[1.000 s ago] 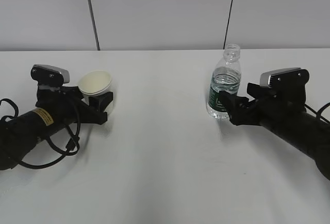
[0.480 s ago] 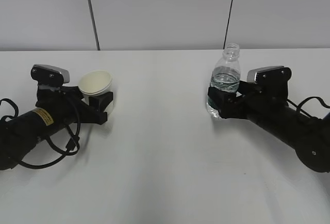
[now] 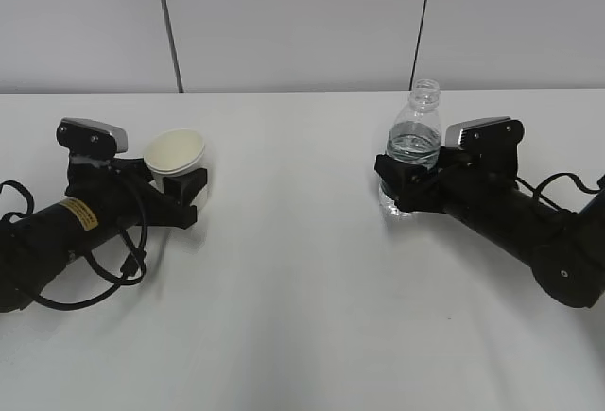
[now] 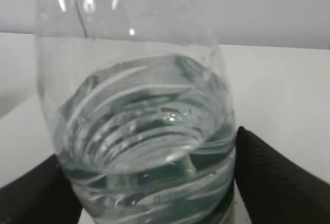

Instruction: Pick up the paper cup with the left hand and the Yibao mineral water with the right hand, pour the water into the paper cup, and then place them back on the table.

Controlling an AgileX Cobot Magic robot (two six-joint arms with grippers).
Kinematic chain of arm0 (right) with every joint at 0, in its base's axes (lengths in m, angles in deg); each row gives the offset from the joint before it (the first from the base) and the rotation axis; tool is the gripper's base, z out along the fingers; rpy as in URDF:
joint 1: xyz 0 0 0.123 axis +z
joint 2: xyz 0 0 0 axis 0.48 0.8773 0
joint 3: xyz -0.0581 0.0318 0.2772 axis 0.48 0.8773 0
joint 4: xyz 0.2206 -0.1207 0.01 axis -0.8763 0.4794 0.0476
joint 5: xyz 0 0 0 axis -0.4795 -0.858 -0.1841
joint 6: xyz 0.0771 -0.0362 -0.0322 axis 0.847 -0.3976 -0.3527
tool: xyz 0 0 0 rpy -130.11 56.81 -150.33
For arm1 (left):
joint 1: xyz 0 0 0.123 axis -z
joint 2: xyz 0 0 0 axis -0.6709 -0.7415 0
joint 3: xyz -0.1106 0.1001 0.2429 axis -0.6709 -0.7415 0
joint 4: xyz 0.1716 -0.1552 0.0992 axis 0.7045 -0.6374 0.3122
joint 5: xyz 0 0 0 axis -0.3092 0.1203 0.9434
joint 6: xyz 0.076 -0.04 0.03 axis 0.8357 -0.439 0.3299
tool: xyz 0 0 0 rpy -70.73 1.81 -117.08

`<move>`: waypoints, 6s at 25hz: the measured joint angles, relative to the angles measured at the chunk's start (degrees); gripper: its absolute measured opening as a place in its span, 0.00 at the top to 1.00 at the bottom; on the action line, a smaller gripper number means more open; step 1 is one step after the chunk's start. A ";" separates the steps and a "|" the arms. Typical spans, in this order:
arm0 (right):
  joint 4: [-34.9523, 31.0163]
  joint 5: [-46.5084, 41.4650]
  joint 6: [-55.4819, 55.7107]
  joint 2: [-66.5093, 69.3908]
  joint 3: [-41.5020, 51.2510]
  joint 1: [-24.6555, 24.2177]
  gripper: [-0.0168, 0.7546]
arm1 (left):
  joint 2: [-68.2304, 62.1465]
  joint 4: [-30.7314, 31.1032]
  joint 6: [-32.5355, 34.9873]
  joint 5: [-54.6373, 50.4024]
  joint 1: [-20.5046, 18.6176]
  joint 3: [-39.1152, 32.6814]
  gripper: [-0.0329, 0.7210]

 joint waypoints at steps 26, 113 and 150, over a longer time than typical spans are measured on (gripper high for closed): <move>0.24 0.45 -0.72 0.00 -0.33 0.00 0.32 | 0.00 11.71 -3.29 0.41 0.00 0.14 0.37; 34.99 -21.58 -19.75 -12.56 -14.07 0.00 0.33 | 7.01 21.96 -11.81 -3.68 13.92 5.02 0.37; 30.92 -21.58 -43.58 -12.56 -14.07 0.00 0.33 | 7.01 22.00 -11.81 -6.33 14.87 5.02 0.37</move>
